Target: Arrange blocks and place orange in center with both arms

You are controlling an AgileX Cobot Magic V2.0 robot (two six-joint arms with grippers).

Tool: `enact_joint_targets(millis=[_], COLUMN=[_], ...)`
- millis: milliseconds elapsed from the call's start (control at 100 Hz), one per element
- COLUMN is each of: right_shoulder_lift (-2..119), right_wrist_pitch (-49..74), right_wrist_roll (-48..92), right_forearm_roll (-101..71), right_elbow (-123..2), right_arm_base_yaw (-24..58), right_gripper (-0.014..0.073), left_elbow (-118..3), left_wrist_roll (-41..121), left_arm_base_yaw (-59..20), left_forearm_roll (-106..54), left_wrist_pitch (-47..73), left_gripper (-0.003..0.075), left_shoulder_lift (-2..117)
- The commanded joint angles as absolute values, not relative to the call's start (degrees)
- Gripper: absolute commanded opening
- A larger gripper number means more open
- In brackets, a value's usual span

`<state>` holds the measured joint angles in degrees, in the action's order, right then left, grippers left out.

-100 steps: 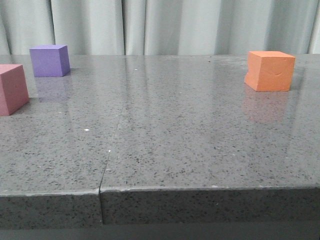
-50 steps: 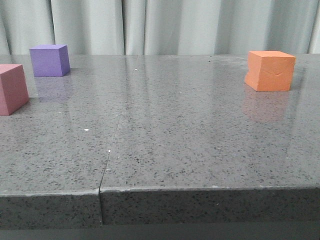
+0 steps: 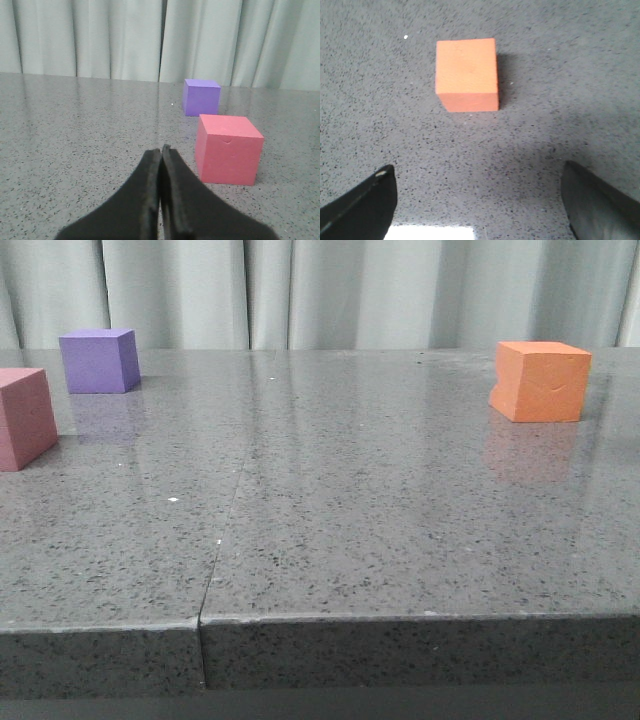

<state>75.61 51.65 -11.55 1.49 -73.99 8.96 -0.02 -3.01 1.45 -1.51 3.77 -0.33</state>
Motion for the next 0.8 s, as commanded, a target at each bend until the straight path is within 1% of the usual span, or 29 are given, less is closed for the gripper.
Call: enact_joint_targets(millis=[0, 170, 500, 660, 790], right_shoulder_lift=[78.4, 86.5, 100.3, 105.9, 109.2], right_wrist_pitch=[53.7, 60.7, 69.7, 72.0, 73.1], right_wrist_roll=[-10.9, -10.9, -10.9, -10.9, -10.9], right_forearm_roll=[1.6, 1.6, 0.0, -0.8, -0.8], right_elbow=[-80.1, -90.3, -106.6, -112.0, -113.9], right_arm_base_yaw=[9.7, 10.1, 10.1, 10.1, 10.1], right_gripper=[0.0654, 0.0654, 0.0654, 0.0654, 0.0654], left_elbow=[2.3, 2.3, 2.3, 2.3, 2.3], left_wrist_roll=[-2.9, -2.9, -2.9, -2.9, -2.9], left_arm_base_yaw=[1.4, 1.4, 1.4, 1.4, 1.4], left_forearm_roll=[-1.7, -1.7, -1.7, -1.7, -1.7], left_wrist_pitch=[-0.9, -0.9, -0.9, -0.9, -0.9], left_gripper=[-0.0020, -0.0020, -0.0020, -0.0020, -0.0020], left_shoulder_lift=[-2.1, -2.1, -2.1, -2.1, -2.1])
